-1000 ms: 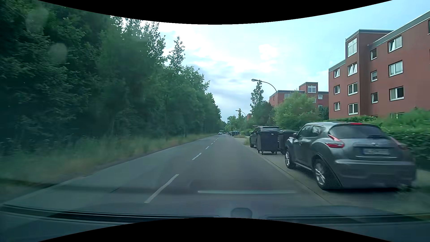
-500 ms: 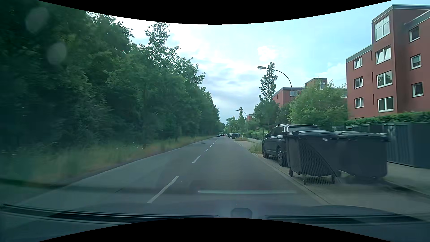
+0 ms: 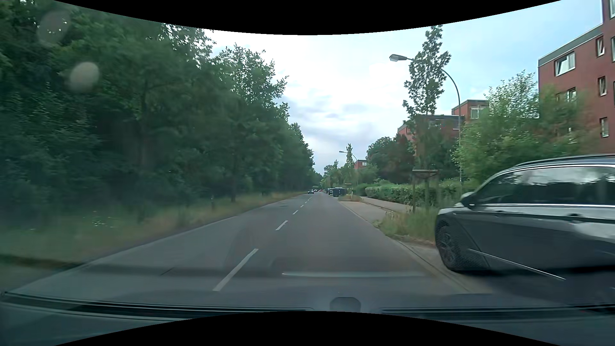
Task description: Follow the waypoints while adhering to traffic rules and regulations
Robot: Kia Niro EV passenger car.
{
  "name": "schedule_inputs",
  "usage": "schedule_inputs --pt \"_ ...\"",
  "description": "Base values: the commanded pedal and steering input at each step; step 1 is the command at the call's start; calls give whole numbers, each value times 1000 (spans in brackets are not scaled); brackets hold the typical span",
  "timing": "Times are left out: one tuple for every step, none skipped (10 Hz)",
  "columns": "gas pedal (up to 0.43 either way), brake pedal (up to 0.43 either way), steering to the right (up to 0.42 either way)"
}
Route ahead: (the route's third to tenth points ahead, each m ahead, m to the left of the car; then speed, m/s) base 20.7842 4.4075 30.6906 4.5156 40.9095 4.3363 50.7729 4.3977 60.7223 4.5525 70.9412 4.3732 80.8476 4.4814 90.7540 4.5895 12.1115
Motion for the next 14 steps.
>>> schedule_inputs --pt "169 0 0" --pt "169 0 0" --pt "169 0 0" --pt "169 0 0" --pt "169 0 -1" --pt "169 0 -3" --pt "169 0 -3" --pt "169 0 -1" --pt "169 0 0" --pt "169 0 0" --pt "169 0 1" --pt "169 0 0" --pt "169 0 1" --pt "169 0 1"
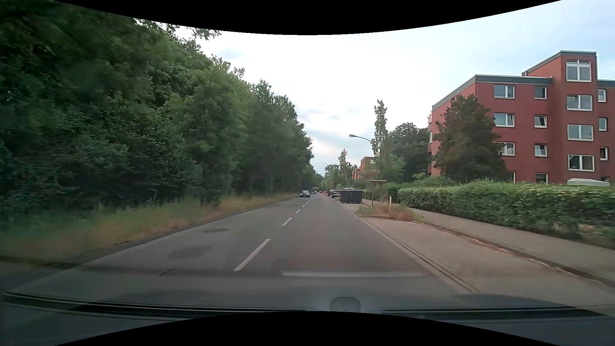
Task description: Follow the waypoints while adhering to traffic rules and regulations
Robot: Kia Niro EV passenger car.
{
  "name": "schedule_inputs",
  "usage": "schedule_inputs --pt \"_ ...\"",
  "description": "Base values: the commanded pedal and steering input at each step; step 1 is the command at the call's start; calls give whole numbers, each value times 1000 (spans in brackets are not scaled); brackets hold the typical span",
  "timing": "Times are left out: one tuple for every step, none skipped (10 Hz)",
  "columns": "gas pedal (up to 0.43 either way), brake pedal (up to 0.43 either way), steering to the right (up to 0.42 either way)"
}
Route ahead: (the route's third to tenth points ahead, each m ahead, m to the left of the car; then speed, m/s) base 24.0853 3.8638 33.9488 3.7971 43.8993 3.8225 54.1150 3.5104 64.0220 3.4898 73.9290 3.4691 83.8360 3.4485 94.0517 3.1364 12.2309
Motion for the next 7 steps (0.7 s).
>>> schedule_inputs --pt "169 0 0" --pt "169 0 1" --pt "169 0 2" --pt "169 0 3" --pt "169 0 3" --pt "169 0 2" --pt "169 0 1"
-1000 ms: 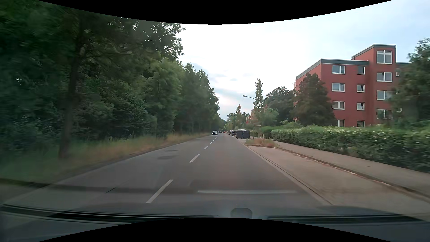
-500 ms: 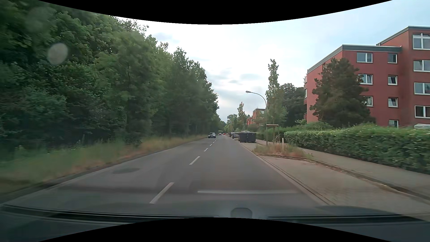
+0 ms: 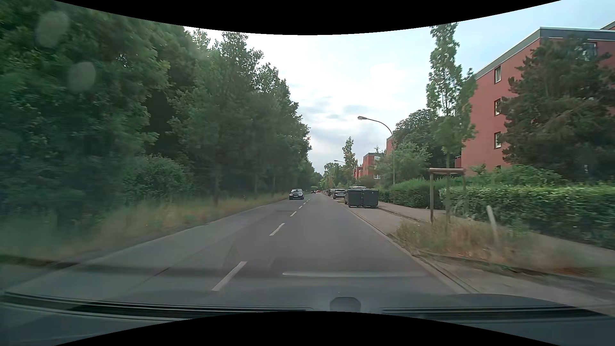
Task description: Follow the waypoints while adhering to traffic rules and regulations
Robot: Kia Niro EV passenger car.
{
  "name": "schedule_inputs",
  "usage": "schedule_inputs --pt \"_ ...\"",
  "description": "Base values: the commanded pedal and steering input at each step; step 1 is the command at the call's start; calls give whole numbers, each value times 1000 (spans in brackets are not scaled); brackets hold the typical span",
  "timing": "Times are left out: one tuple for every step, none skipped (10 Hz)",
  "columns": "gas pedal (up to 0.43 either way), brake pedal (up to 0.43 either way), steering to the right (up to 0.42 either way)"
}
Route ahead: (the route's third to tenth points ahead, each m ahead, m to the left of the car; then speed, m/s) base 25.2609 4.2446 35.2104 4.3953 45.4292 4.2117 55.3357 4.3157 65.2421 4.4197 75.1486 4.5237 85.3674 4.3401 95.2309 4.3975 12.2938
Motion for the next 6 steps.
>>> schedule_inputs --pt "169 0 0" --pt "169 0 0" --pt "169 0 0" --pt "169 0 0" --pt "169 0 1" --pt "169 0 1"
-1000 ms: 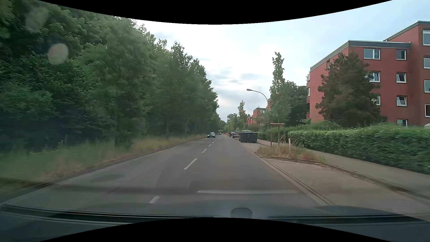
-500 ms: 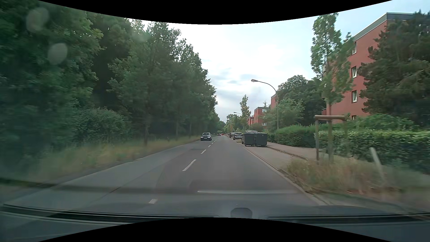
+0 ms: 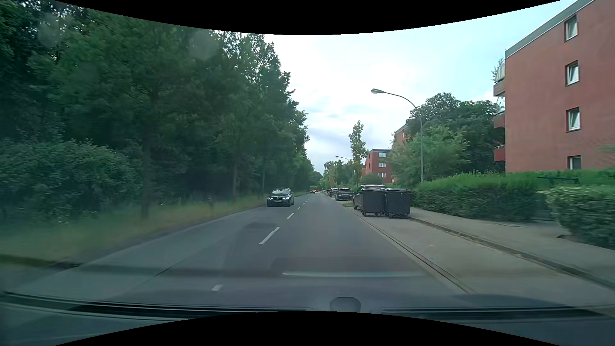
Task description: Follow the waypoints while adhering to traffic rules and regulations
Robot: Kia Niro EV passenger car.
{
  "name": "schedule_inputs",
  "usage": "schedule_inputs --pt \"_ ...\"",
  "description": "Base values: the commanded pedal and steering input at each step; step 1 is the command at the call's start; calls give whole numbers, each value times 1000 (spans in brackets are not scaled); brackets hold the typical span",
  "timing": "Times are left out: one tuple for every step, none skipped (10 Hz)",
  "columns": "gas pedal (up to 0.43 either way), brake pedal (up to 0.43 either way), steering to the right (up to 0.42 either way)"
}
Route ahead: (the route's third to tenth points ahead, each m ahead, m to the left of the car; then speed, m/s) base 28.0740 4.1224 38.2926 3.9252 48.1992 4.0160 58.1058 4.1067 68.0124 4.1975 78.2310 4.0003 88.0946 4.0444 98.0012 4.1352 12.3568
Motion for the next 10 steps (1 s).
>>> schedule_inputs --pt "169 0 1" --pt "169 0 2" --pt "169 0 1" --pt "169 0 1" --pt "169 0 0" --pt "169 0 0" --pt "169 0 0" --pt "169 0 0" --pt "169 0 -1" --pt "169 0 -1"
